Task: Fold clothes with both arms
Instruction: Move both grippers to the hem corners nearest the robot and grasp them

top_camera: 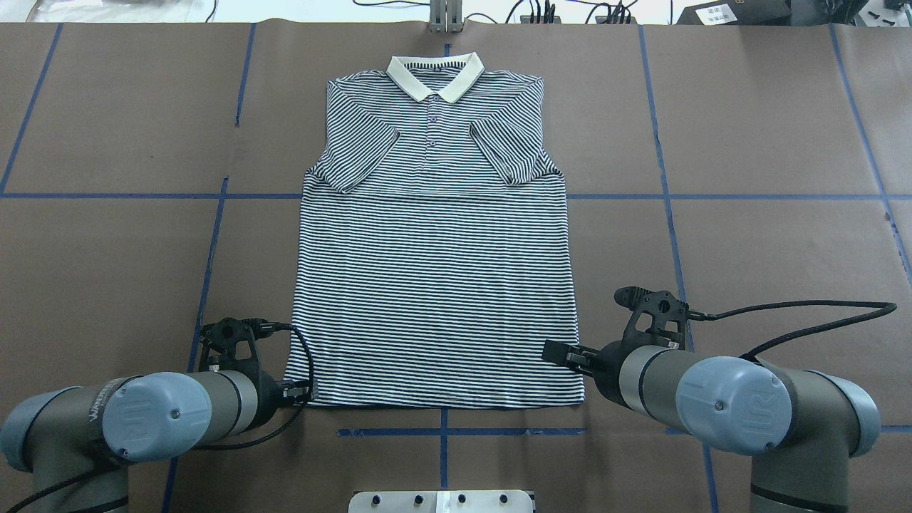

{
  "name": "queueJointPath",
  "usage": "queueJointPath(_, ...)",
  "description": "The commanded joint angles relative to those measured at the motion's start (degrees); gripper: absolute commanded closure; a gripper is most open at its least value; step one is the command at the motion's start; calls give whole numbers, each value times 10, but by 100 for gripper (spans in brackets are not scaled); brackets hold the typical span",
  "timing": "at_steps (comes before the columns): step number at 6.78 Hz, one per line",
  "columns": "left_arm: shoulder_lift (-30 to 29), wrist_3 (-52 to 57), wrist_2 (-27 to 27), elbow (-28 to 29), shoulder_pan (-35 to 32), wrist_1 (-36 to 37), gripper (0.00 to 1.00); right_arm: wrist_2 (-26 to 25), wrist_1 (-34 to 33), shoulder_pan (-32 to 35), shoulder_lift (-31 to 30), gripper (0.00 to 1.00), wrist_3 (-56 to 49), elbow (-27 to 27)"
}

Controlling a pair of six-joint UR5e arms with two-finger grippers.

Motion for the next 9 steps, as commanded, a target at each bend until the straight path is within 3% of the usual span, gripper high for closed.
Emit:
queueJointPath(1,0,0,0,1,1,0,49,-1,-1,0,-1,2,0,0)
queueJointPath(4,0,1,-1,1,1,1,50,-1,-1,0,-4,2,0,0)
queueJointPath(5,0,1,-1,1,1,1,55,-1,-1,0,-5,2,0,0)
queueJointPath(7,2,1,-1,0,2,0,100,-9,-1,-2,-13,2,0,0)
queueJointPath(9,6,4,-1,-7,3,1,100,-36,-5,-20,-11,3,9,-2)
